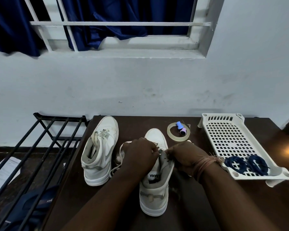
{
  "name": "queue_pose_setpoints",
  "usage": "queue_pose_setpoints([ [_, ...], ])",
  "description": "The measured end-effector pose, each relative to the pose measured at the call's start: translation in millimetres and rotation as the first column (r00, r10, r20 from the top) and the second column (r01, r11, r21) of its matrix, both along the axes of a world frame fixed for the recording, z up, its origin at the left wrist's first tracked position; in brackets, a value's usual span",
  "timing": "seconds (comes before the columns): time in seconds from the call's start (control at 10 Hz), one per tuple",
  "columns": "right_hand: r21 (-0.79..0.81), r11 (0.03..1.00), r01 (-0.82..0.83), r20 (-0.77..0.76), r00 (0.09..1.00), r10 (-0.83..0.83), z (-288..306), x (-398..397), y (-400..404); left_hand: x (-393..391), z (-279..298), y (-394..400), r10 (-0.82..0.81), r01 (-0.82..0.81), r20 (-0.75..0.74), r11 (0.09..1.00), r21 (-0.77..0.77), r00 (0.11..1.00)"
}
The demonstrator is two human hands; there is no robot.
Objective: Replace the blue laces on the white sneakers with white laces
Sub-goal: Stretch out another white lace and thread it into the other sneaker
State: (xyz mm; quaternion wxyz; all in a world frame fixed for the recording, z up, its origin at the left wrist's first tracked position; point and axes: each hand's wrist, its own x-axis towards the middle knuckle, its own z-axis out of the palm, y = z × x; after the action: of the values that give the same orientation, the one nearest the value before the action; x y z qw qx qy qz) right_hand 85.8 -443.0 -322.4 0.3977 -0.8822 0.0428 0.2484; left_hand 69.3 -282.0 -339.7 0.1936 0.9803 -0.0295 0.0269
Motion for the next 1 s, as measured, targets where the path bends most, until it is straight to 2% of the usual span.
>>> queue_pose_setpoints([
  [0.1, 0.346, 0.858, 0.38, -0.221, 0.922, -0.319, -14.7, 3.4, -3.6, 0.9, -1.1, -2.8, -0.01, 0.01, 0.01, 1.0, -0.011, 1.0],
  [0.2, 0.388, 0.832, 0.397, -0.279, 0.911, -0.304, -19.7, 6.5, -5.1, 1.6, -1.0, -5.4, -0.033, 0.031, 0.039, 0.999, 0.039, 0.999],
  [0.3, 0.413, 0.818, 0.401, -0.334, 0.902, -0.274, -18.2, 8.9, -6.0, 1.7, -3.6, -4.3, -0.024, 0.024, 0.03, 1.0, 0.0, 0.999],
  [0.4, 0.434, 0.816, 0.383, -0.328, 0.91, -0.253, -22.5, 5.9, -3.8, 1.5, -5.5, -3.3, 0.044, -0.042, 0.022, 0.998, -0.05, 0.999],
  [0.5, 0.421, 0.858, 0.293, -0.221, 0.951, -0.217, -26.4, 4.1, -2.5, 2.6, -4.5, -2.3, 0.054, -0.055, -0.022, 0.996, -0.063, 0.998],
  [0.6, 0.272, 0.933, 0.234, -0.092, 0.972, -0.217, -25.8, 6.4, -2.1, -0.1, 0.8, -0.3, 0.098, -0.106, -0.07, 0.986, -0.131, 0.993],
  [0.7, 0.31, 0.895, 0.322, 0.002, 0.941, -0.34, -17.0, 14.9, -5.9, -3.3, 2.9, 4.0, 0.127, -0.145, -0.094, 0.966, -0.213, 0.987],
  [0.8, 0.669, 0.583, 0.461, 0.159, 0.678, -0.718, 4.3, 22.2, -12.6, -2.4, -1.6, 12.2, 0.145, -0.19, -0.17, 0.94, -0.285, 0.975],
  [0.9, 0.645, 0.672, 0.364, 0.321, 0.669, -0.671, 10.9, 13.5, -12.4, 0.6, -5.8, 18.1, 0.166, -0.27, -0.293, 0.892, -0.363, 0.942],
  [1.0, -0.05, 0.996, 0.076, 0.467, 0.883, -0.044, 2.0, -1.4, -11.1, 2.6, -10.0, 24.1, 0.19, -0.314, -0.333, 0.875, -0.37, 0.923],
])
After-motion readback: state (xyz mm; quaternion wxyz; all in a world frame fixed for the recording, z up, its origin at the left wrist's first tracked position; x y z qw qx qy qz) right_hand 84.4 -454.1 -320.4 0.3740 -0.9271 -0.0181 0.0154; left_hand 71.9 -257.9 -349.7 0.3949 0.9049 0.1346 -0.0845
